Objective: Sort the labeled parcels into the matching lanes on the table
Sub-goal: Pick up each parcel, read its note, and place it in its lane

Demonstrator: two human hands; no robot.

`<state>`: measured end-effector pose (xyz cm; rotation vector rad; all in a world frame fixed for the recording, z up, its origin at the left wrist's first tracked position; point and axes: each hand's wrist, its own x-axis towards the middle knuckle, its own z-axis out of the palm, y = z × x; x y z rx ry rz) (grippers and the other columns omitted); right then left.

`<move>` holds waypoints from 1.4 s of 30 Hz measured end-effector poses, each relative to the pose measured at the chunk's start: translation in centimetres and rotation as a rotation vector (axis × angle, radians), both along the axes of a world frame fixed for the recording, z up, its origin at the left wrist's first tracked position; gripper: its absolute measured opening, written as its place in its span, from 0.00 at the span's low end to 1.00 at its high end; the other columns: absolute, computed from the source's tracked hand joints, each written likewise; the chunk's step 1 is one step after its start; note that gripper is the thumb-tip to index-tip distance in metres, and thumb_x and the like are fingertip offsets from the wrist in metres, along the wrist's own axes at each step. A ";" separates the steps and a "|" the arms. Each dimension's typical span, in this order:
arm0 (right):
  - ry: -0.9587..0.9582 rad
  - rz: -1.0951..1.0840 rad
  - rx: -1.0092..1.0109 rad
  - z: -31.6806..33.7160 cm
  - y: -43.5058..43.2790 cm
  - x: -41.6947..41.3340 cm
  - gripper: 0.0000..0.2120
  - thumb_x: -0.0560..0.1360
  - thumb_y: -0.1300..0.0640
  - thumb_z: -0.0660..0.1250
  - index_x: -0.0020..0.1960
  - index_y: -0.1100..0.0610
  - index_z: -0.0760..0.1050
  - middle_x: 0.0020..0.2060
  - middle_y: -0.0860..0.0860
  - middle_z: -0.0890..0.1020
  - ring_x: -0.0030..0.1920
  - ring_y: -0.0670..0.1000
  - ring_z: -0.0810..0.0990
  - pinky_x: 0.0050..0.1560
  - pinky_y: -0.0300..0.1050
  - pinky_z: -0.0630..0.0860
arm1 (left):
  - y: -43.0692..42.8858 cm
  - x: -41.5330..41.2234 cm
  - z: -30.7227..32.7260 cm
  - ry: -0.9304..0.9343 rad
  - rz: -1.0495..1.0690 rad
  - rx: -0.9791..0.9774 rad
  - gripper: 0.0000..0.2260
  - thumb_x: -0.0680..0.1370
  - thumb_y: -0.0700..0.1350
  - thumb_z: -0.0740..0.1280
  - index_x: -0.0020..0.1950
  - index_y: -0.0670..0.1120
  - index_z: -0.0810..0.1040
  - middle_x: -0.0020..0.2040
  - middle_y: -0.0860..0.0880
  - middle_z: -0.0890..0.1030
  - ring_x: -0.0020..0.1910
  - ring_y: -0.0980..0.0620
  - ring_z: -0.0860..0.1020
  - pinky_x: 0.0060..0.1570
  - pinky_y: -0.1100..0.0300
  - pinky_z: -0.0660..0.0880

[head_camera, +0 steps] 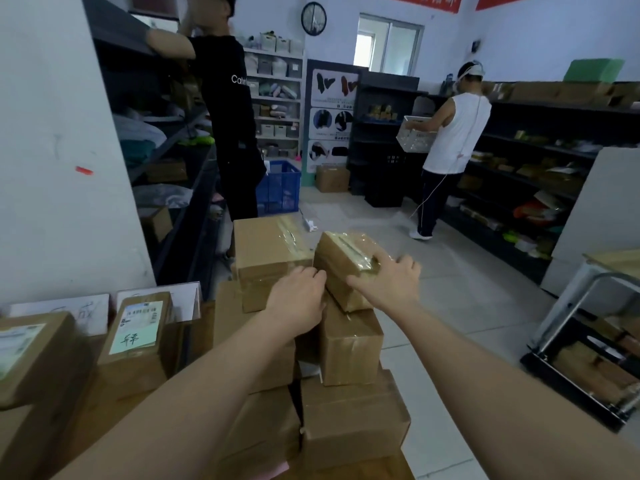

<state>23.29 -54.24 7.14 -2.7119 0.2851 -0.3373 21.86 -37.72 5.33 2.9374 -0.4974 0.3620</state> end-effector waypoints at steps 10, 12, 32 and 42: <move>-0.007 -0.005 1.293 2.3 -3.5 -2.6 0.18 0.73 0.42 0.68 0.57 0.53 0.74 0.47 0.50 0.79 0.46 0.48 0.78 0.47 0.45 0.75 | -1.1 -2.1 1.0 0.046 0.106 -0.171 0.13 0.80 0.50 0.62 0.61 0.44 0.72 0.56 0.47 0.76 0.58 0.47 0.73 0.53 0.54 0.73; 0.068 0.026 1.472 2.3 -3.9 -3.4 0.21 0.74 0.41 0.67 0.60 0.54 0.74 0.49 0.52 0.79 0.49 0.51 0.78 0.49 0.46 0.75 | -1.7 -2.9 1.6 0.041 0.123 -0.287 0.13 0.81 0.51 0.60 0.59 0.45 0.73 0.55 0.47 0.77 0.57 0.46 0.74 0.51 0.53 0.73; 0.072 0.534 1.313 0.7 3.6 -12.8 0.14 0.81 0.48 0.62 0.60 0.53 0.79 0.52 0.49 0.85 0.54 0.49 0.82 0.48 0.43 0.76 | 2.6 -18.3 2.8 -0.041 0.490 -1.295 0.15 0.81 0.54 0.61 0.67 0.53 0.71 0.56 0.55 0.80 0.51 0.59 0.80 0.52 0.55 0.79; 0.218 0.841 1.068 -0.5 11.6 -18.5 0.17 0.78 0.49 0.67 0.64 0.52 0.70 0.50 0.41 0.77 0.48 0.37 0.75 0.34 0.24 0.72 | 9.1 -25.8 1.9 -0.130 0.708 -1.204 0.17 0.82 0.52 0.60 0.70 0.50 0.70 0.55 0.53 0.80 0.48 0.58 0.79 0.36 0.65 0.76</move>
